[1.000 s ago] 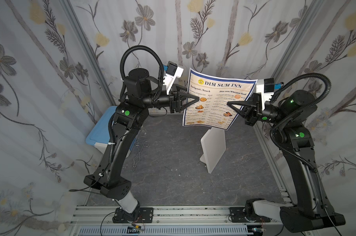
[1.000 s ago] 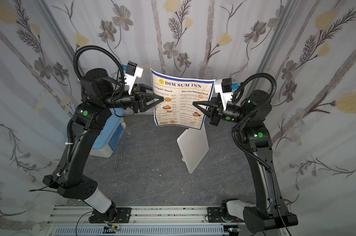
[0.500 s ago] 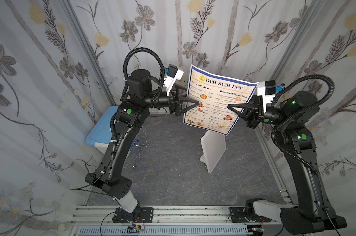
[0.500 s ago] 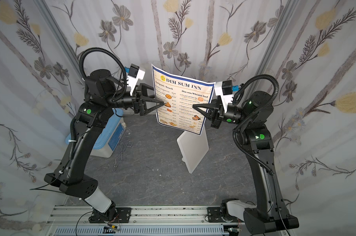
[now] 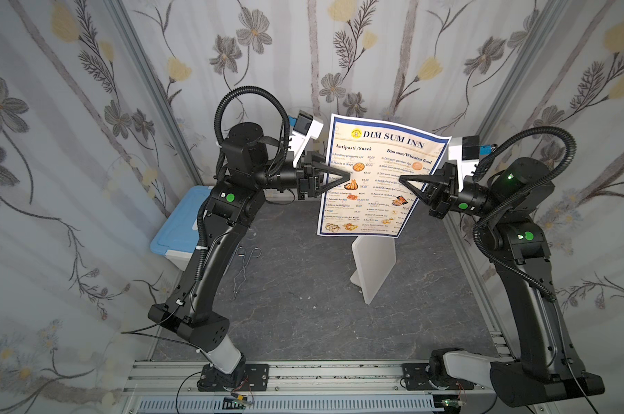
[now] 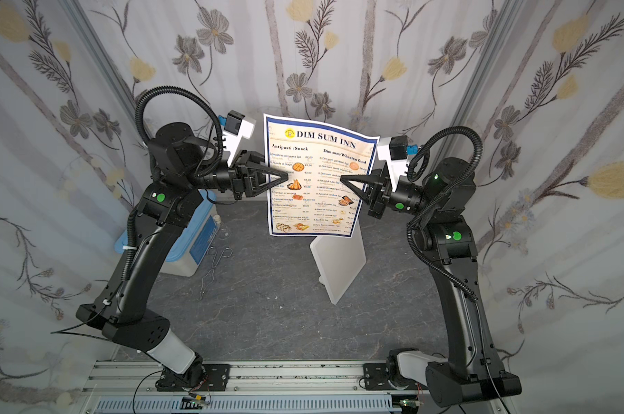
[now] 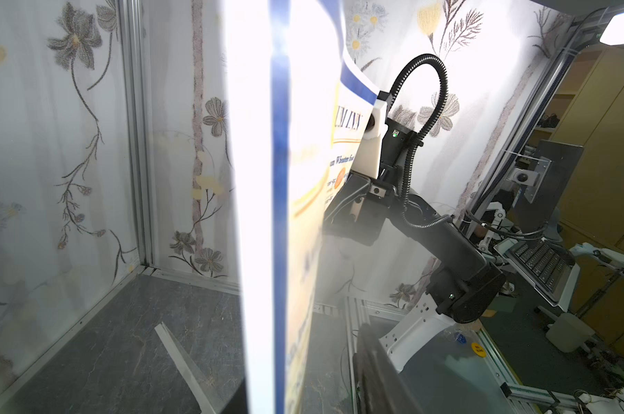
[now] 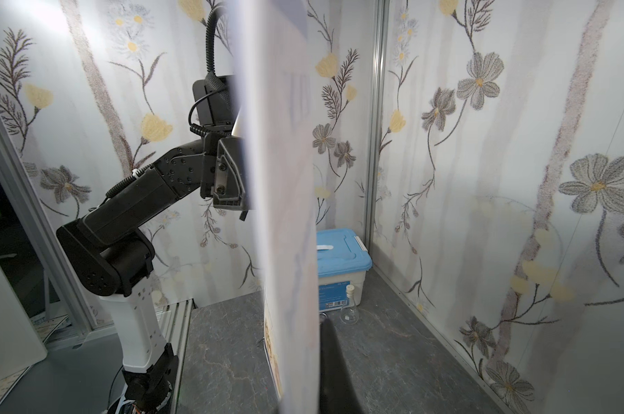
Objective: Insert the menus into the narrow rack
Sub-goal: Pick up the menu from the center of the board.
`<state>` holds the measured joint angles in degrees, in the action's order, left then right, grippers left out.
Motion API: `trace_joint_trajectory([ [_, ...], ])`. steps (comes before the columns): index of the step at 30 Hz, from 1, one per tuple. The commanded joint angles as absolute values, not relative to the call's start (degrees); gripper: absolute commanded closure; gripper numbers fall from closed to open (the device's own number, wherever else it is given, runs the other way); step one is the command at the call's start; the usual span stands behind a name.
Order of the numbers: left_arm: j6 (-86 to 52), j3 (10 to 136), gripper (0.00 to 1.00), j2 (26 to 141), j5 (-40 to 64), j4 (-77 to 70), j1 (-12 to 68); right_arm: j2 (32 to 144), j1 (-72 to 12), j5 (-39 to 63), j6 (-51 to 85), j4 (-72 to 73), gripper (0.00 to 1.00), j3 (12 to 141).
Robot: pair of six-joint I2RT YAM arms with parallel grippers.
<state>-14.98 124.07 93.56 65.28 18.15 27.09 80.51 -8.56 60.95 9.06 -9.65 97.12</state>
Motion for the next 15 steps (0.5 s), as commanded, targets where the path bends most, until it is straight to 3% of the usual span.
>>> trace_joint_trajectory([
  [1, -11.57, 123.79, 0.66, 92.75, 62.08, 18.98, 27.41, 80.86, -8.69, 60.20, 10.79, -9.13, 1.00, 97.37],
  [9, -5.85, 124.21, 0.95, 92.85, 58.41, 23.27, 28.41, 81.30, -9.13, 60.57, 11.08, -8.68, 1.00, 97.38],
  [12, -4.66, 123.65, 1.00, 92.29, 56.28, 23.17, 28.48, 81.52, -9.23, 59.89, 11.42, -8.62, 0.98, 97.38],
  [15, -5.85, 120.91, 1.00, 90.78, 50.68, 19.89, 28.48, 81.69, -9.23, 56.13, 11.71, -9.38, 0.69, 97.30],
])
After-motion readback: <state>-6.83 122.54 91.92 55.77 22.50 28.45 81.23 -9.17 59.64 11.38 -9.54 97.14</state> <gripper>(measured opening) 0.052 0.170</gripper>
